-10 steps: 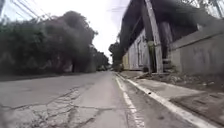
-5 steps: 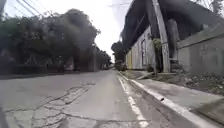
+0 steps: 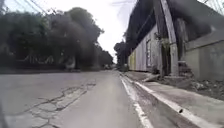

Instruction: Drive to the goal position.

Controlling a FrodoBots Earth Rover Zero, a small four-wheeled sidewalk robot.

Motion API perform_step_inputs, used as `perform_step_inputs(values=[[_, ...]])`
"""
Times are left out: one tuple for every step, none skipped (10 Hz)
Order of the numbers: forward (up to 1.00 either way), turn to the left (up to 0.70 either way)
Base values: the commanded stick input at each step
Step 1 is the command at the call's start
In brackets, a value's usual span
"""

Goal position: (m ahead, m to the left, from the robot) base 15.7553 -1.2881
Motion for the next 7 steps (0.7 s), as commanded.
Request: perform_step_inputs(values=[[0.7, 0.0], [0.7, 0.0], [0.7, 0.0], [0.7, 0.0], [0.7, 0.0], [0.7, 0.0], [0.7, 0.0]])
